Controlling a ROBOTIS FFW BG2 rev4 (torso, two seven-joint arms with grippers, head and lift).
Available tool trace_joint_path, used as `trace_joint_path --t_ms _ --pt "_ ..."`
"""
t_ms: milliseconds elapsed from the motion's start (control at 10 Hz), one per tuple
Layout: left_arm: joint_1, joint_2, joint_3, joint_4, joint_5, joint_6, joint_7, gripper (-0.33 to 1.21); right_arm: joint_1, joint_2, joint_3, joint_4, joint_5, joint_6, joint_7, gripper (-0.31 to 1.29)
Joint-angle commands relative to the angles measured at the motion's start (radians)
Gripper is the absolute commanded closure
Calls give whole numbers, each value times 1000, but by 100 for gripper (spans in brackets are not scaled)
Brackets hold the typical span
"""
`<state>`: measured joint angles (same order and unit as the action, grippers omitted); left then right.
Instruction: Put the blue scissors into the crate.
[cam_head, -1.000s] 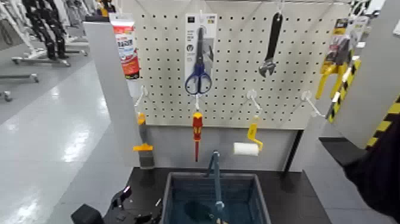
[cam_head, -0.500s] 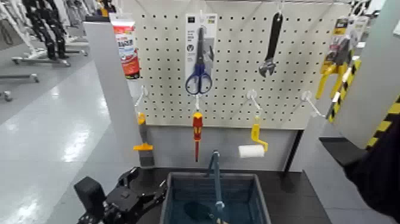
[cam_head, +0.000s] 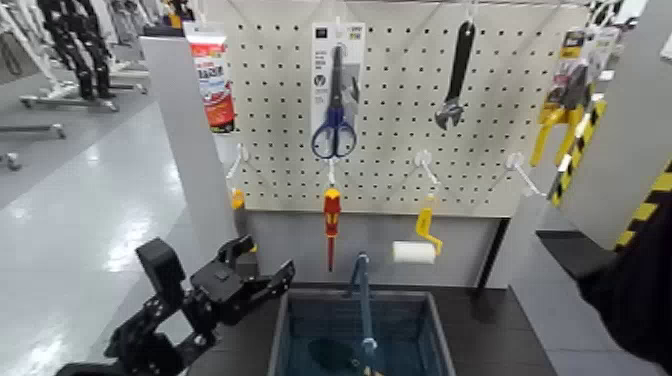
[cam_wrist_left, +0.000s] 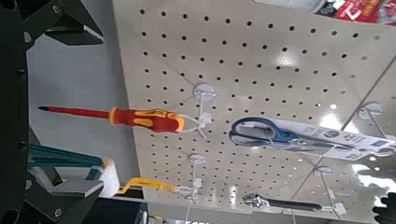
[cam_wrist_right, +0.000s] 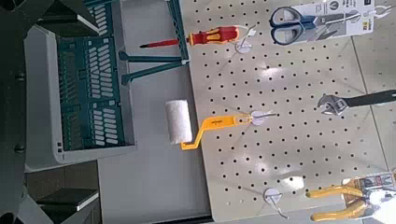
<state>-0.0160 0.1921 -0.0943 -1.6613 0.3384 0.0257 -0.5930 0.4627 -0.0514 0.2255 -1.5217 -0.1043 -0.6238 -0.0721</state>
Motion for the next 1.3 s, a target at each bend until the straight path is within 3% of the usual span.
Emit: trace_joint_path --t_ms 100,700,1300 --pt "-90 21 -24 26 1 2 -24 21 -4 -2 5 1 0 1 2 9" --pt "-291 23 -74 140 4 -44 -84 21 -13 -2 11 6 -3 1 6 9" --pt "-486 18 -168 258 18 -109 -125 21 -19 -7 11 6 -9 1 15 9"
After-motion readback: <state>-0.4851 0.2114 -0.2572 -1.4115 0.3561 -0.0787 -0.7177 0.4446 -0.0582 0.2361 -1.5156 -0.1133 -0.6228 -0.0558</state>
